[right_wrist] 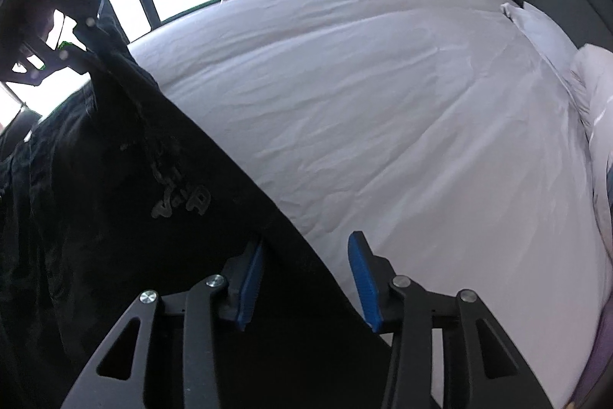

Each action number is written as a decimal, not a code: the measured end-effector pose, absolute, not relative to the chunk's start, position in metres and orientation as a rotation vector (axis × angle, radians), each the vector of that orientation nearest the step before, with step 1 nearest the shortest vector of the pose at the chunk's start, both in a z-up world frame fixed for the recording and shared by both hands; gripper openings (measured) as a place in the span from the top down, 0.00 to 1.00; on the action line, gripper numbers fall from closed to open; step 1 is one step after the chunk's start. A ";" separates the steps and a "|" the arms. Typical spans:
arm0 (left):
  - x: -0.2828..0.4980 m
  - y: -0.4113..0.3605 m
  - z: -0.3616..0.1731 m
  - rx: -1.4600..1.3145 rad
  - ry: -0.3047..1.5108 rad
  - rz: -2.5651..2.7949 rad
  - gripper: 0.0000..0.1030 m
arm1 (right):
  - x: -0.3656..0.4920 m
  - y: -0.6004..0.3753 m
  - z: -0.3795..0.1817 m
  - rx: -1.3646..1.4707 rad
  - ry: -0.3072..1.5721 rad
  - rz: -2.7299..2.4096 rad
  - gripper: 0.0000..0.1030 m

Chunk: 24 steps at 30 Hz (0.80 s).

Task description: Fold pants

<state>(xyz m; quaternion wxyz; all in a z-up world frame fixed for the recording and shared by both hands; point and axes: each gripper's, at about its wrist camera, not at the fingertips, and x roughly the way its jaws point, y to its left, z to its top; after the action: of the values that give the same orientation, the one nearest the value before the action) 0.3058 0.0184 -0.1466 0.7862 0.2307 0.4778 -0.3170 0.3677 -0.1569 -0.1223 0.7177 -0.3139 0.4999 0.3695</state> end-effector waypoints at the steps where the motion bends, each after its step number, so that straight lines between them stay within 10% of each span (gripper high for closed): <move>1: 0.303 0.018 -0.150 0.498 1.031 -0.683 0.95 | 0.369 -0.156 -0.123 -0.696 1.113 0.820 0.55; 12: 0.311 0.038 -0.134 0.485 1.034 -0.673 0.95 | 0.369 -0.156 -0.129 -0.716 1.196 0.843 0.91; 24: 0.265 0.050 -0.103 0.410 0.984 -0.667 0.96 | 0.305 -0.161 -0.083 -0.778 1.069 0.807 0.97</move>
<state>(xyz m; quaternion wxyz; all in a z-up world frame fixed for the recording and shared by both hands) 0.2653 0.0499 -0.1030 0.8087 0.1918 0.4604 -0.3119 0.3050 -0.1610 -0.0827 0.7146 -0.3514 0.4828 0.3642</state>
